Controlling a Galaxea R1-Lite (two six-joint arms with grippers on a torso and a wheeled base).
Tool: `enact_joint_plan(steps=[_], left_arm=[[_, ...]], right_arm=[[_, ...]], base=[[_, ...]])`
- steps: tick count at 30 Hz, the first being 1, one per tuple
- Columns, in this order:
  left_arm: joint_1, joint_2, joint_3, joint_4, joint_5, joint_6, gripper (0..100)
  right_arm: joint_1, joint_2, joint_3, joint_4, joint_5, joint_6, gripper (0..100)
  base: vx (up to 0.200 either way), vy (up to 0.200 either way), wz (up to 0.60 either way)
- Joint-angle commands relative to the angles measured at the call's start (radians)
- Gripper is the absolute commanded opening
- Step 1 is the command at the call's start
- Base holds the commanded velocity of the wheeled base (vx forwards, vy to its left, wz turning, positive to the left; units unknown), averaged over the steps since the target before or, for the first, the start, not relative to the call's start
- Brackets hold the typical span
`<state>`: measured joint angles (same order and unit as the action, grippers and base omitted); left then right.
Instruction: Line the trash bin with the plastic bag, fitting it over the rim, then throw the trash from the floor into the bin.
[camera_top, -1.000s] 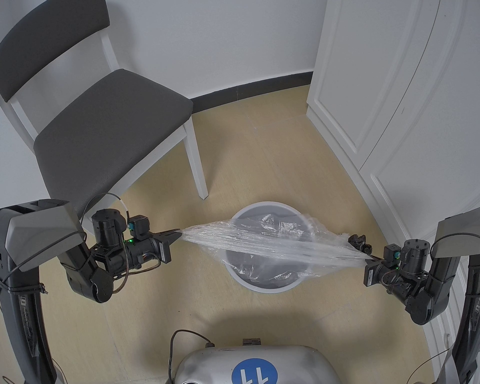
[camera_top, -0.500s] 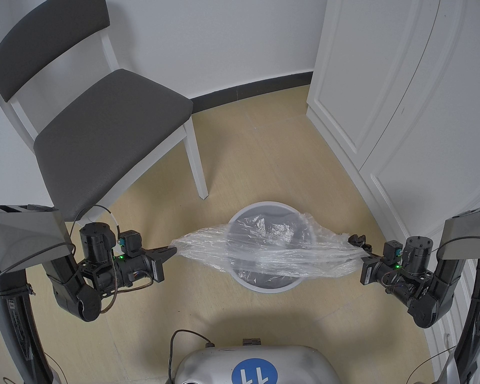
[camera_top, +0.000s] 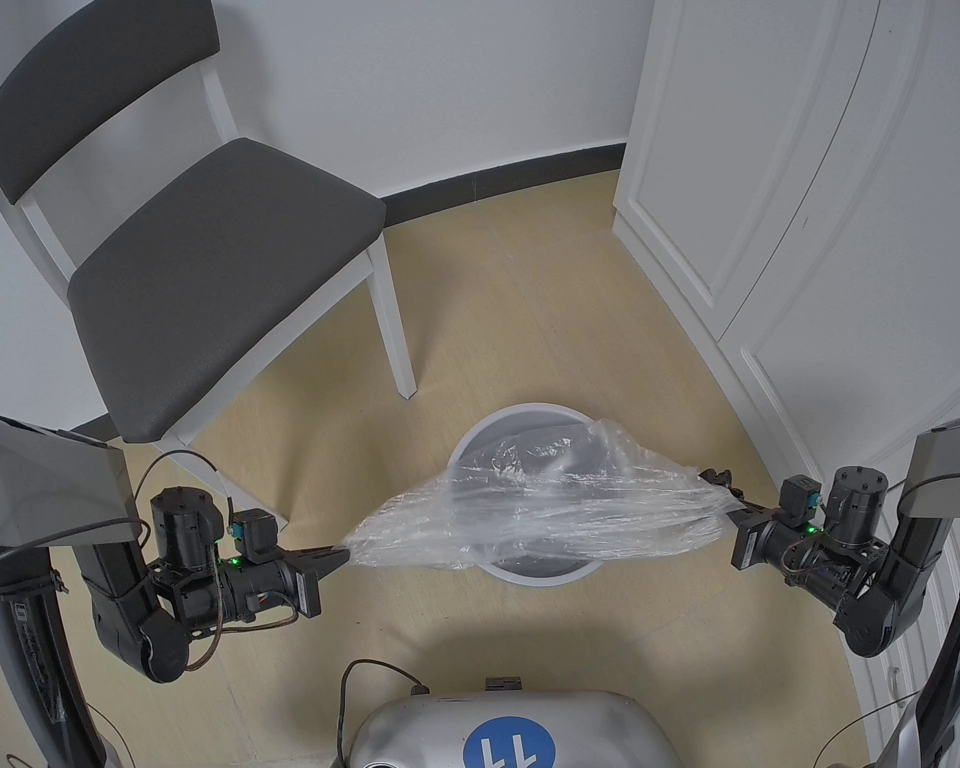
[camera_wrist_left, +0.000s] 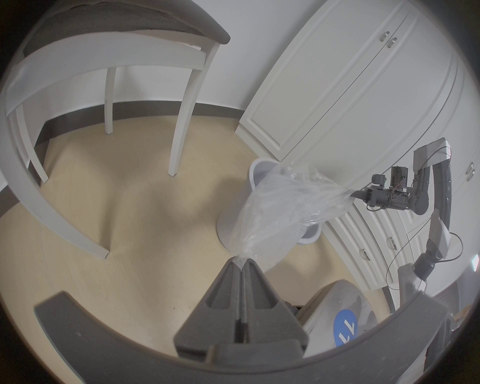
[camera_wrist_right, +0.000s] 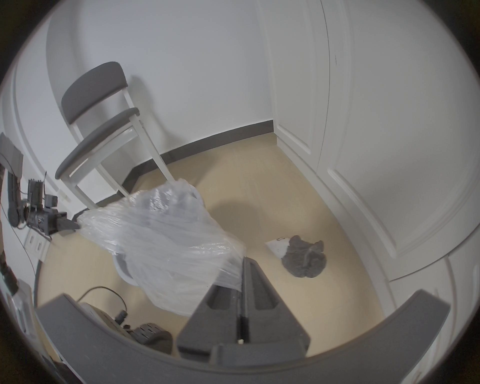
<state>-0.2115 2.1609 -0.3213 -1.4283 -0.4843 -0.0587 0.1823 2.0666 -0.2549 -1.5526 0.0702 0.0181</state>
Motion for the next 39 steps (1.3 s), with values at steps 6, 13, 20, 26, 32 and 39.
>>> enact_joint_plan(steps=[6, 13, 20, 26, 32, 39], left_arm=[[0.011, 0.004, 0.082, 0.002, 0.0, 0.01, 0], [0.003, 0.066, 0.117, 0.002, 0.0, 0.109, 0], [0.003, 0.122, 0.119, 0.002, 0.0, 0.145, 0], [-0.005, 0.154, 0.082, 0.002, 0.003, 0.143, 0], [-0.005, 0.155, 0.064, 0.002, 0.006, 0.143, 0], [0.003, 0.226, -0.104, -0.012, 0.038, 0.129, 0]], right_arm=[[-0.167, -0.005, 0.08, 0.034, 0.085, -0.231, 0], [-0.181, 0.069, 0.106, 0.034, 0.102, -0.3, 0], [-0.181, 0.125, 0.106, 0.034, 0.102, -0.322, 0], [-0.175, 0.155, 0.1, 0.034, 0.1, -0.328, 0], [-0.178, 0.153, 0.105, 0.035, 0.094, -0.34, 0], [-0.138, 0.264, 0.014, -0.018, 0.029, -0.291, 0]], base=[[0.0, 0.0, 0.0], [0.0, 0.0, 0.0], [0.0, 0.0, 0.0], [0.0, 0.0, 0.0], [0.0, 0.0, 0.0], [0.0, 0.0, 0.0]])
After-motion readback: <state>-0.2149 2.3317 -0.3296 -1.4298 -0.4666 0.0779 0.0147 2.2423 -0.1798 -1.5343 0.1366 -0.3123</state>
